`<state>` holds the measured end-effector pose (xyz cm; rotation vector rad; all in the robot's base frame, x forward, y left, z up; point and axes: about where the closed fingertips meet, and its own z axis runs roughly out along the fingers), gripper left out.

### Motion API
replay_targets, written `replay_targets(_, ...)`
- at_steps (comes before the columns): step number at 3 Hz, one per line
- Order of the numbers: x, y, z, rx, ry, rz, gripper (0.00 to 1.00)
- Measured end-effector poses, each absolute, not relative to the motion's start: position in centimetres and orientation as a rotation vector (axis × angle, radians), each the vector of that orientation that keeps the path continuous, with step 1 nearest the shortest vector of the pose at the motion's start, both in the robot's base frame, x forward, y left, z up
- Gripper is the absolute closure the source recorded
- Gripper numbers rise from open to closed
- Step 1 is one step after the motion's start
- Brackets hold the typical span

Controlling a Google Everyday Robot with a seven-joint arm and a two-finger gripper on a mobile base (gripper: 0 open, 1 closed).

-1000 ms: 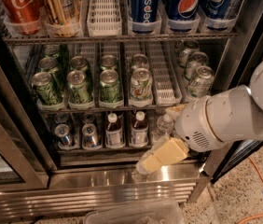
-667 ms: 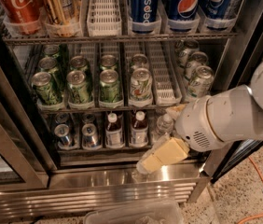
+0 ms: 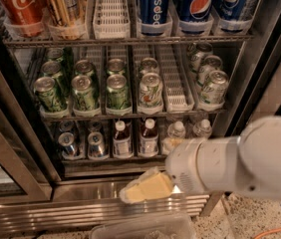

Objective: Pick blue plastic bottle from bottom shelf of fridge

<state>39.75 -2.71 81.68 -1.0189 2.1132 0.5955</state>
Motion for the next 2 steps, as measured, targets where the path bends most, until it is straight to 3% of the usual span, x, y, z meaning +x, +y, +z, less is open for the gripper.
replay_targets(2,37.9,3.7,72.5,-0.736,2.197,0.761,0.0)
